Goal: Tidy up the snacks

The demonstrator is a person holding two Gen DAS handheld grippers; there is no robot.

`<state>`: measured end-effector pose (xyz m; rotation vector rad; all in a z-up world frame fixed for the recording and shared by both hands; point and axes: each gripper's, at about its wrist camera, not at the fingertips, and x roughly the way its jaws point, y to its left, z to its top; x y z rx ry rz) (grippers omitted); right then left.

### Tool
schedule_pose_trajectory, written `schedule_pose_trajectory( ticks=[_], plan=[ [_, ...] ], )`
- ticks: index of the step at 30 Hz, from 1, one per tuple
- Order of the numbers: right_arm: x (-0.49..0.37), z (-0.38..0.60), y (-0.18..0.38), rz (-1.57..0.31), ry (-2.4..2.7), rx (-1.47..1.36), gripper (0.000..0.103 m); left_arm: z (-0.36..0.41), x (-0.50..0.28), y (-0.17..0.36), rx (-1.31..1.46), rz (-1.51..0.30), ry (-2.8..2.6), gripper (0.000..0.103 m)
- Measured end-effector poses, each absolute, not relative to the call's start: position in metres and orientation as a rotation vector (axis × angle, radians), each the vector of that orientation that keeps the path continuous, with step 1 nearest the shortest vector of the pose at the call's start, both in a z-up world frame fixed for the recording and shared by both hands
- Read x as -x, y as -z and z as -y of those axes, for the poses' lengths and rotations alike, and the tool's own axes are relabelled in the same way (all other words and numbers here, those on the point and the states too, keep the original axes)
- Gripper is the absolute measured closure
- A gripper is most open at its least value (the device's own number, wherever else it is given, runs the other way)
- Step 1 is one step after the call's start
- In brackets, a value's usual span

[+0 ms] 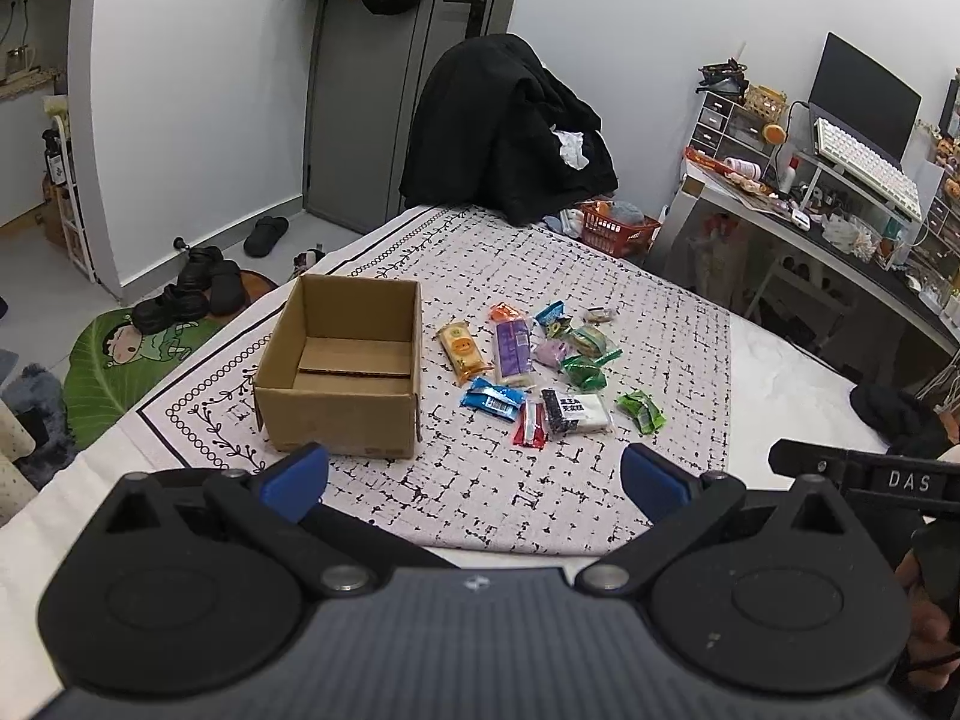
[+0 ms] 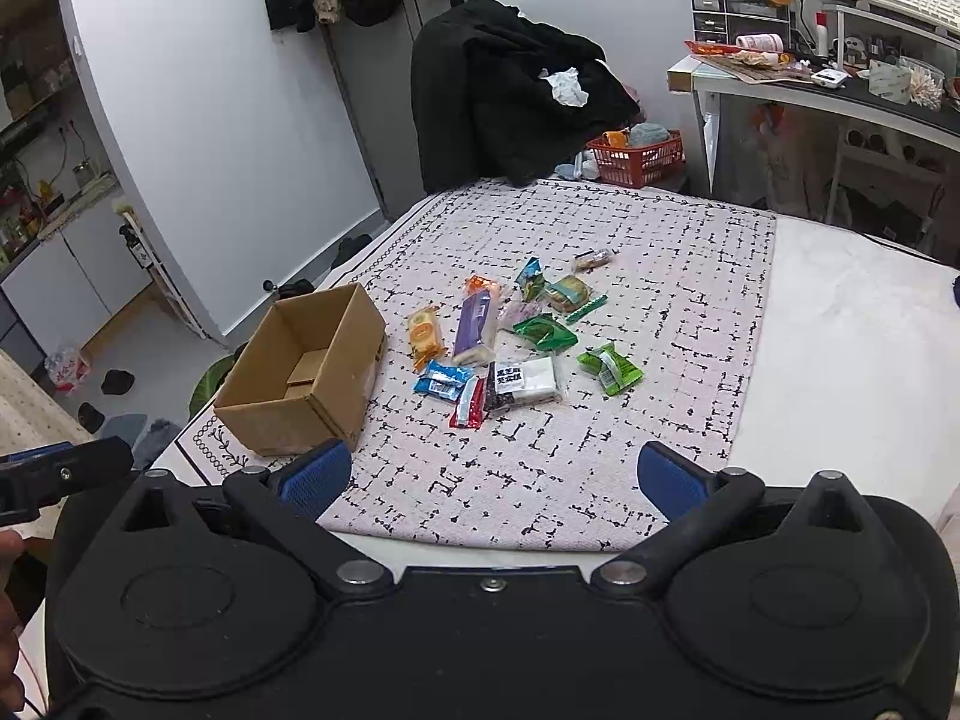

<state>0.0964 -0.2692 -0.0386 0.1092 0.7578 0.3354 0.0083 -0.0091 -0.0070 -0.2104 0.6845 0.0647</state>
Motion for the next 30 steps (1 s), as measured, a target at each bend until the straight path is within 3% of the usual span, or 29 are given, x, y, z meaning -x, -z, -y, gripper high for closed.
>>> schedule_pose_trajectory(
  ticks=[30],
  plan=[
    [-0.0994,0.2642,0.0389,-0.77,-0.341,-0.104,0.0,0.0087,-0.0108,0.0097,0.217,-0.698,-0.08,0.0]
  ],
)
